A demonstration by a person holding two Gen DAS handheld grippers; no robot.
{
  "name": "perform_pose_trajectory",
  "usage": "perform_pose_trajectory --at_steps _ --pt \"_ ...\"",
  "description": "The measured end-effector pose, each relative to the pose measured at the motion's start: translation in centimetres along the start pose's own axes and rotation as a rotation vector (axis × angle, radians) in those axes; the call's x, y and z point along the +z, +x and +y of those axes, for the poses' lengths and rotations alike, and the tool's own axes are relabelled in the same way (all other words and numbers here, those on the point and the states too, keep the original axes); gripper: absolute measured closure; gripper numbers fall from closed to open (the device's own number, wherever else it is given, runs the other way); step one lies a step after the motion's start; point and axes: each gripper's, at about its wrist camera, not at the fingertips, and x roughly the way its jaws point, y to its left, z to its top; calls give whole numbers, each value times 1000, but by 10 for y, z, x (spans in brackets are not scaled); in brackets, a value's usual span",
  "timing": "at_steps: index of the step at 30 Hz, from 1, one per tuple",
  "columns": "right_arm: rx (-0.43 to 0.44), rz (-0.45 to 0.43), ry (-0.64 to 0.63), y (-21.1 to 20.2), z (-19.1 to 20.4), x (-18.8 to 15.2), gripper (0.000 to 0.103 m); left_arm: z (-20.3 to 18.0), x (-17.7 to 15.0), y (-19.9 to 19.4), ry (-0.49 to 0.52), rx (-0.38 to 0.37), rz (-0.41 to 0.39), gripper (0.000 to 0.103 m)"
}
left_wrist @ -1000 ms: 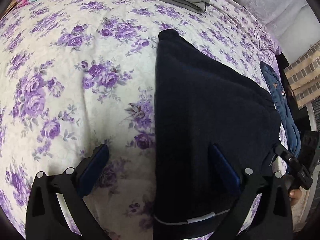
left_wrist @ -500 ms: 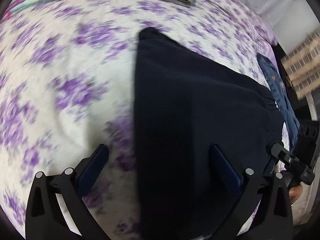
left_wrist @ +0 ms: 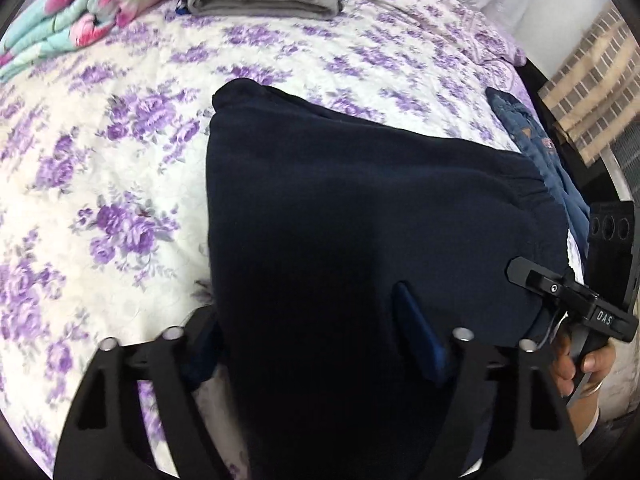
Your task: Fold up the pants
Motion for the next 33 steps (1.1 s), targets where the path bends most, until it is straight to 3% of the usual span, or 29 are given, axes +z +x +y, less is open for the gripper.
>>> perform_pose_trajectory --at_steps 3,4,5,6,7,10,11,12,13,15,20,23,28,31,33 --pt "23 57 8 11 -5 -1 31 8 -2 2 17 -51 7 34" --pt "29 58 -1 14 -5 1 26 16 -1 8 -18 -96 29 27" --pt "26 55 -21 16 -1 3 23 24 2 12 -50 -151 38 12" --pt "8 48 -25 18 2 4 23 26 5 14 -54 -212 34 8" --pt "-11 44 -17 19 3 6 26 25 7 15 -66 -200 33 9" --pt "-52 36 -57 10 14 11 50 0 9 8 -13 -34 9 35" --pt "-45 28 -78 4 19 13 58 -7 9 0 18 8 -11 49" --pt "-34 16 -103 -4 27 17 59 -9 11 -8 30 -1 -22 63" --pt "-30 0 -130 -11 35 21 61 -10 13 -15 27 -40 -21 85" --pt "-19 -34 -219 -24 60 33 63 -12 24 -35 3 -81 -38 85" --pt "-35 -128 -355 -39 98 91 64 -29 61 -79 79 -9 -181 85" --pt "-52 -201 -448 -41 121 148 64 -28 106 -104 100 35 -249 85" --pt "-41 -339 -550 -17 152 270 64 -20 219 -138 118 178 -434 84" --pt "-60 -391 -557 18 147 339 63 6 297 -128 76 215 -504 82" --pt "-85 -399 -533 54 128 380 63 26 339 -102 68 248 -537 74"
